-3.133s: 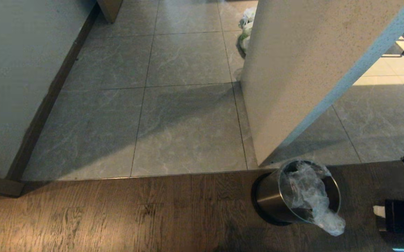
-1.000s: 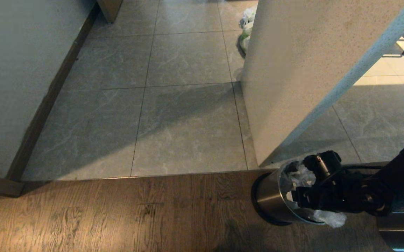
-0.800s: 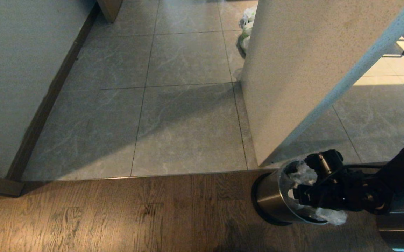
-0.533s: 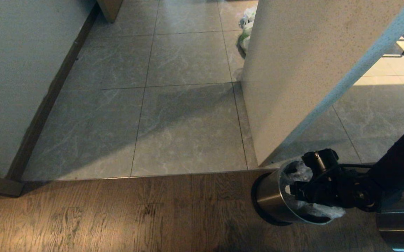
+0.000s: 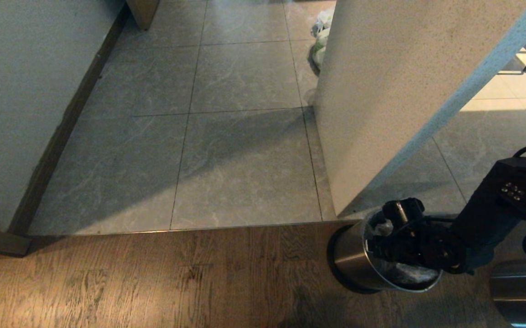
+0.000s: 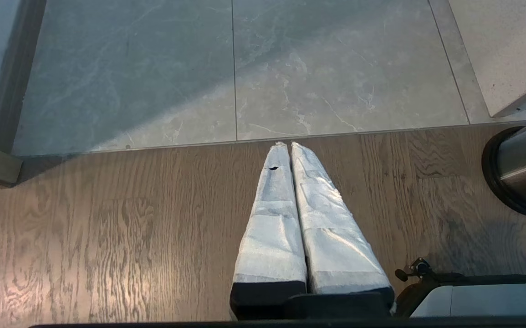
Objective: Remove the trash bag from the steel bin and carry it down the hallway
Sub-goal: Pick up the trash bag
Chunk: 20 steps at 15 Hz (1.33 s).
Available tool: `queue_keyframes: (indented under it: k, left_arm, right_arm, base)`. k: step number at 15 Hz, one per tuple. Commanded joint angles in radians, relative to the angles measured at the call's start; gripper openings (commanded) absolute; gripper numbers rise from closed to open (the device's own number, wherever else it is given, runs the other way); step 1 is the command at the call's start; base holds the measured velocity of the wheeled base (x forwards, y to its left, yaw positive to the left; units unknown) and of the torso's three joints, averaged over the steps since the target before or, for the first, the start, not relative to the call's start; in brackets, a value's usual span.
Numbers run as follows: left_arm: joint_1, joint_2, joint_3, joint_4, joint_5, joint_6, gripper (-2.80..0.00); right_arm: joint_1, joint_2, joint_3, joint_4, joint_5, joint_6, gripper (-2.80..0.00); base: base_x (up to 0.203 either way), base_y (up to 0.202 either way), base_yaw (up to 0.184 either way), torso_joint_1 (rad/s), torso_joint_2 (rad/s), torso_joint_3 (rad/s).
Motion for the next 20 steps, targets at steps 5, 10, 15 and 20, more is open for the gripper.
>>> queue_keyframes:
  k: [5,10,15,20]
  left_arm:
    - [0.000,0.000,0.000,0.000,0.001,0.000,-2.80]
    - [0.000,0.000,0.000,0.000,0.001,0.000,-2.80]
    - [0.000,0.000,0.000,0.000,0.001,0.000,-2.80]
    - [0.000,-0.001,0.000,0.000,0.001,0.000,-2.80]
  right_arm:
    - [0.000,0.053,-0.042,-0.061,-0.033,-0.005,-2.80]
    - [0.002,0.024,-0.033,-0.067,-0.037,0.003,-2.80]
    - [0.009,-0.159,0.031,-0.051,-0.034,0.005,-2.80]
    - [0.042,-0.494,0.151,0.015,-0.032,0.002,-2.80]
  base:
    - [0.000,0.000,0.000,0.000,0.00,0.000]
    - [0.000,0.000,0.000,0.000,0.00,0.000]
    - [0.000,0.000,0.000,0.000,0.00,0.000]
    - [0.000,0.000,0.000,0.000,0.00,0.000]
